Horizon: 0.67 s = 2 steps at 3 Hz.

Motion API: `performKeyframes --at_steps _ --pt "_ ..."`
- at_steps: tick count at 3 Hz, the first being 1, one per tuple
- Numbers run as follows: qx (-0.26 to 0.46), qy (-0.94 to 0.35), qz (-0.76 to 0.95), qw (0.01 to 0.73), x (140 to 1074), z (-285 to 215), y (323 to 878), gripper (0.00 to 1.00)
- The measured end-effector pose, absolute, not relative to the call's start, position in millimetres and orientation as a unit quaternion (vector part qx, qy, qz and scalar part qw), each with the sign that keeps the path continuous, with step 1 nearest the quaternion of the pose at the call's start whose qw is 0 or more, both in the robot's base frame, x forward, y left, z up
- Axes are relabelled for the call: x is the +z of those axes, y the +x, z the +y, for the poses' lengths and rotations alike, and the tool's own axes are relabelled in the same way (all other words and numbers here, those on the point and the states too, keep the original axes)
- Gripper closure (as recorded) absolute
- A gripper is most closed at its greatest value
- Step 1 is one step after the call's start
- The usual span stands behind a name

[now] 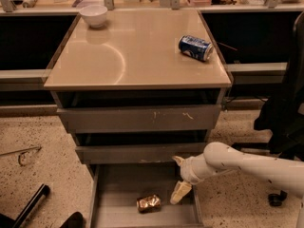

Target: Pick orange can from bottom drawer and place on counter

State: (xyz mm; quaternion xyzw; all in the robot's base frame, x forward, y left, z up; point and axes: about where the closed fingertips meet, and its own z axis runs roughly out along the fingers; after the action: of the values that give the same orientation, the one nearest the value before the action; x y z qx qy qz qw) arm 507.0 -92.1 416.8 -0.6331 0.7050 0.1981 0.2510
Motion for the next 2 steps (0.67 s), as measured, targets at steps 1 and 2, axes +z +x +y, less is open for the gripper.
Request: performKeyframes --at_steps 1,2 --pt "0.204 -0.635 0.701 0.253 410.6 -86.6 506.9 0.00" --pt "0.229 -0.646 0.684 0.252 377.3 -59.0 514.3 0.00"
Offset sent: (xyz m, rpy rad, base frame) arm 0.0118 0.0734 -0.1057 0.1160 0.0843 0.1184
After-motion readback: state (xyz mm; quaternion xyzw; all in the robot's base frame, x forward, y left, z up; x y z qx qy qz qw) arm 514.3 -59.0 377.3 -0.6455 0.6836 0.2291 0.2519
